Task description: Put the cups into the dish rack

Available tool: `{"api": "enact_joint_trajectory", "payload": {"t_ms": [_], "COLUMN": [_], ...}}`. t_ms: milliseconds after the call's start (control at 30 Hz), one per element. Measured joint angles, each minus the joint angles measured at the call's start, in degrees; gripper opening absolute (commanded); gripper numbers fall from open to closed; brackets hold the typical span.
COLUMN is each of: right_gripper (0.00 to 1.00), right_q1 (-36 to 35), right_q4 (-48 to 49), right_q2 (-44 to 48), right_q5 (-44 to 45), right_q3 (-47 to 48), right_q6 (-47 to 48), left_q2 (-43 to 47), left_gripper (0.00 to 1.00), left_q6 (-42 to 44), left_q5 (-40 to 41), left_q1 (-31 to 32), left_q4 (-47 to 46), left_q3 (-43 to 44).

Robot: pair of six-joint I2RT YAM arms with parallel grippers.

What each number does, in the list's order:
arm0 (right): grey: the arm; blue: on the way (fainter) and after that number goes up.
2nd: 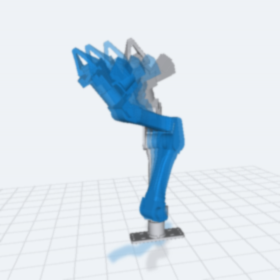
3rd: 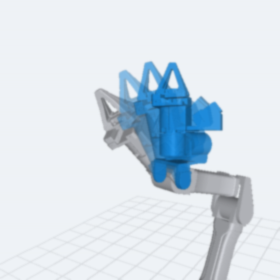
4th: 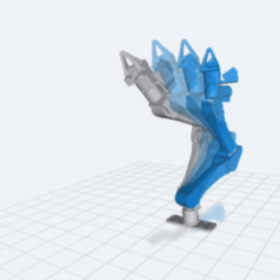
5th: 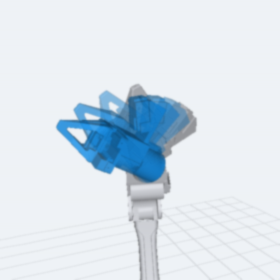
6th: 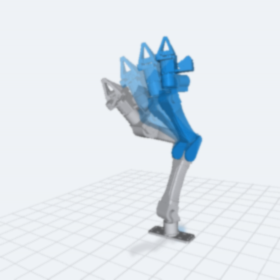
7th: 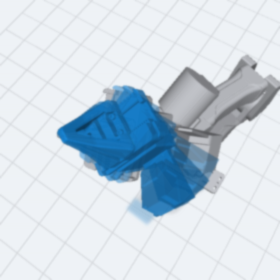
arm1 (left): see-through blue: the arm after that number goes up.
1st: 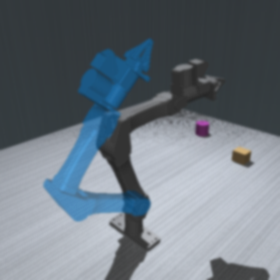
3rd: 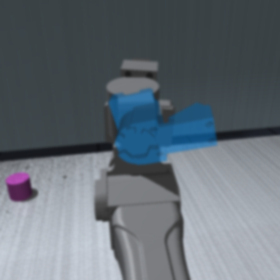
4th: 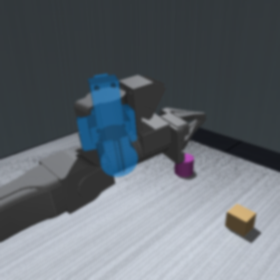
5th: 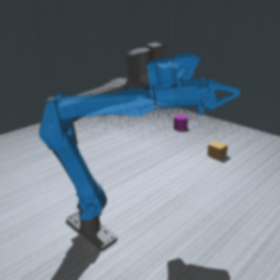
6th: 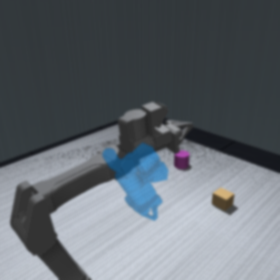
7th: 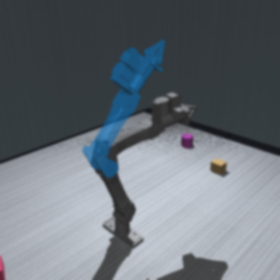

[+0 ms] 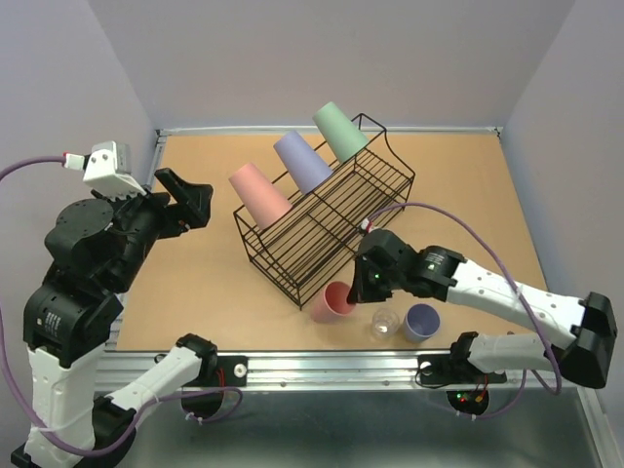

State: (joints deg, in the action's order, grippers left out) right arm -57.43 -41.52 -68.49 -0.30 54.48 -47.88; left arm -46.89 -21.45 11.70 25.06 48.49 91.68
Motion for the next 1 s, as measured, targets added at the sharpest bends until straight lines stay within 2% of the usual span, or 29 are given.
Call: {"api": "enact_joint_trajectory", "payload": {"t_ms": [167, 333, 467, 700, 833, 1000], "right_gripper": [0.0, 0.0, 0.0, 0.0, 0.0, 0.0], "right_q1": [0.0, 0.0, 0.0, 0.0, 0.0, 0.0], "right_q4": [-1.6, 2.4, 10.6, 25.0, 30.4, 39.4], "right_q2": [6.7, 13.2, 19.1, 20.2, 19.6, 17.9], "right_q5": [6.0, 13.0, 17.7, 19.8, 19.8, 18.2], "right_q3": [10.6, 19.5, 19.6, 18.1, 16.0, 16.0], "right_q6": [-6.0, -11.1, -13.5, -13.6, -13.4, -13.4], "left_q2": [-2.1, -1.4, -0.1, -4.1, -4.0, -7.5], "left_gripper": [0.99, 0.99, 0.99, 0.99, 0.99, 0.99], "left_q6": [0.7, -1.5, -11.0, -25.1, -34.5, -39.0], "left_q5": [-6.0, -19.6, -35.4, -47.6, -49.7, -48.4], "left_q1": [0.0, 0.0, 0.0, 0.0, 1.6, 6.3], "left_q4": [1.1, -3.9, -18.9, -39.7, -55.2, -63.8], "left_q3": [9.5, 11.5, 1.6, -6.3, -15.4, -17.1]}}
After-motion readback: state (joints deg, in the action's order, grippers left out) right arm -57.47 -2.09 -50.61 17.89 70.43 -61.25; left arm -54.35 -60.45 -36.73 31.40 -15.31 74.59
